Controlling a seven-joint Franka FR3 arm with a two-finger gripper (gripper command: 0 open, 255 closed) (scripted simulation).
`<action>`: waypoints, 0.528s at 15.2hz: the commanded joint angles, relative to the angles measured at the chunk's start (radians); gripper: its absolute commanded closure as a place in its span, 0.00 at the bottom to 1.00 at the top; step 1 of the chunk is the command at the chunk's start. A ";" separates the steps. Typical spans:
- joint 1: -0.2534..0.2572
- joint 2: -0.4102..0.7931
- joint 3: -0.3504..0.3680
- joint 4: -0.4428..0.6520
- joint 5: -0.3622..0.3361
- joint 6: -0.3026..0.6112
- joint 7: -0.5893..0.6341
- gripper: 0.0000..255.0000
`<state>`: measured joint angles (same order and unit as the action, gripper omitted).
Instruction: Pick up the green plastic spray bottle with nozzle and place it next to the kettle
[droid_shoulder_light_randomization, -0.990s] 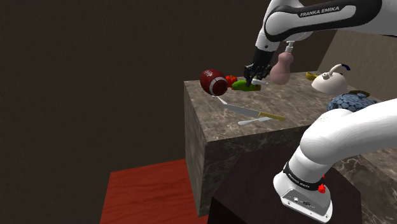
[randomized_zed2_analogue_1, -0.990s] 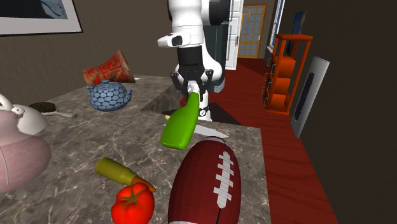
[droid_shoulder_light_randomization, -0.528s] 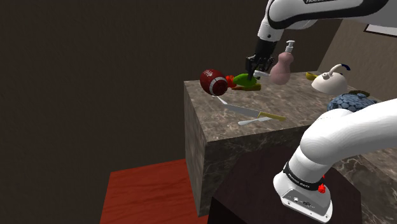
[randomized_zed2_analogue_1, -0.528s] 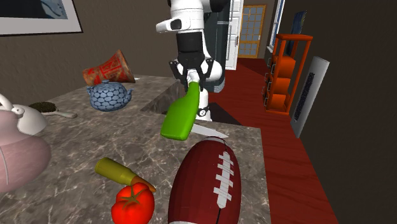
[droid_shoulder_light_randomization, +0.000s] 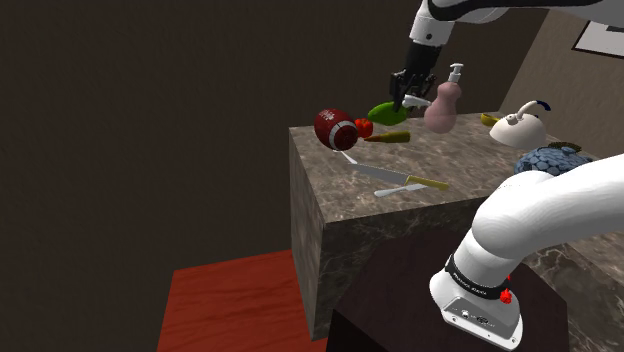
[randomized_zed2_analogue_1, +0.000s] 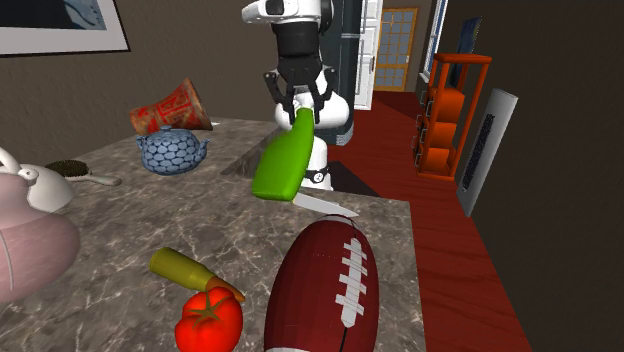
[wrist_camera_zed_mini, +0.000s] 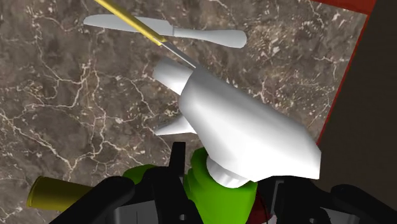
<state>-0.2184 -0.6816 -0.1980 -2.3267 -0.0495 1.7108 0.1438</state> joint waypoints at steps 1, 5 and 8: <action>0.001 0.006 0.001 0.031 0.002 -0.025 0.000 1.00; 0.004 0.017 0.004 0.093 0.005 -0.076 0.002 1.00; 0.006 0.028 0.006 0.141 0.008 -0.114 0.003 1.00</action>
<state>-0.2130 -0.6590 -0.1920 -2.2052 -0.0424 1.6118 0.1464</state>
